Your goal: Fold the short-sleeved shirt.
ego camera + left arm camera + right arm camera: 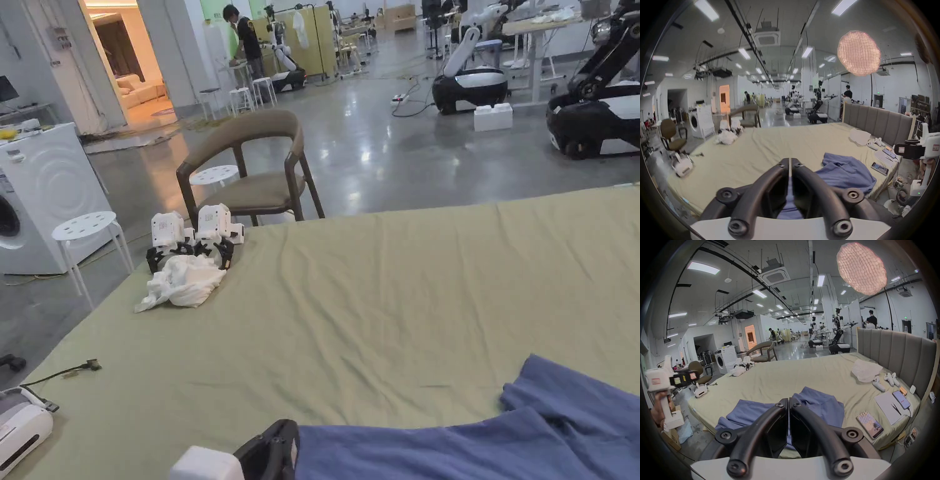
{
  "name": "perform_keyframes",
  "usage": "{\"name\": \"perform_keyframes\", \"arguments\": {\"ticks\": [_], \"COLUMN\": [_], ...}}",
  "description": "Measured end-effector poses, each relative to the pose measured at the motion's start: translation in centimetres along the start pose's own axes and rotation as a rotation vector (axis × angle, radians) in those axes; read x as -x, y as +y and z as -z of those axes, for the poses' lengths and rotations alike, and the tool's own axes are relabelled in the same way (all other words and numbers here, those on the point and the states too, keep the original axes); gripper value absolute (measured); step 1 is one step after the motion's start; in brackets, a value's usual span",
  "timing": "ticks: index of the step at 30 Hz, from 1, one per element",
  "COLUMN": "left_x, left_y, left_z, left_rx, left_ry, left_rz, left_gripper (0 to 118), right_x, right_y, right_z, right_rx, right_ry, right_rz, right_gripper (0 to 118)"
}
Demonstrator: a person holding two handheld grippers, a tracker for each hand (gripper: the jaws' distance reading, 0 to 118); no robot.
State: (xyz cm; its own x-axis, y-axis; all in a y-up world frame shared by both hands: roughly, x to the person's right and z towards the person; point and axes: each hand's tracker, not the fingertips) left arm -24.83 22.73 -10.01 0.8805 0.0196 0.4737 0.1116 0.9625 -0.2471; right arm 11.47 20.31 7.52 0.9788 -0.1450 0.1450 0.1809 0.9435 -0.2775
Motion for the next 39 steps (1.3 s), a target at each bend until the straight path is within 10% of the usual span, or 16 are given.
{"name": "perform_keyframes", "arguments": {"ticks": [4,8,13,17,24,28,32,39], "left_x": [2.9,6.8,10.4,11.5,7.7,7.5,7.7,7.9], "left_y": [-2.7,-6.7,-10.6,-13.1,-13.1,-13.3,-13.1,-13.2], "left_z": [8.4,18.1,26.9,30.4,31.4,32.4,32.3,32.1], "left_rx": [0.181,0.342,0.481,0.621,0.655,0.700,0.730,0.696], "left_ry": [-0.031,-0.004,0.115,0.194,0.196,0.214,0.169,0.158], "left_rz": [-0.096,-0.196,-0.279,-0.326,-0.085,-0.060,0.007,0.010], "left_gripper": [67,70,65,38,1,0,0,0], "right_x": [-1.1,-2.3,-3.6,-4.5,-5.7,-8.0,-11.0,-18.6], "right_y": [-1.0,-2.3,-4.4,-5.4,-5.9,-2.6,-0.3,-1.1], "right_z": [1.1,2.1,3.0,3.5,6.2,10.6,20.1,36.4], "right_rx": [0.075,0.160,0.233,0.281,0.342,0.290,0.377,0.652], "right_ry": [-0.028,-0.063,-0.094,-0.126,-0.111,-0.057,-0.145,-0.227], "right_rz": [0.006,0.062,0.119,0.126,0.100,0.154,-0.042,0.043], "right_gripper": [0,0,0,0,0,2,67,66]}}
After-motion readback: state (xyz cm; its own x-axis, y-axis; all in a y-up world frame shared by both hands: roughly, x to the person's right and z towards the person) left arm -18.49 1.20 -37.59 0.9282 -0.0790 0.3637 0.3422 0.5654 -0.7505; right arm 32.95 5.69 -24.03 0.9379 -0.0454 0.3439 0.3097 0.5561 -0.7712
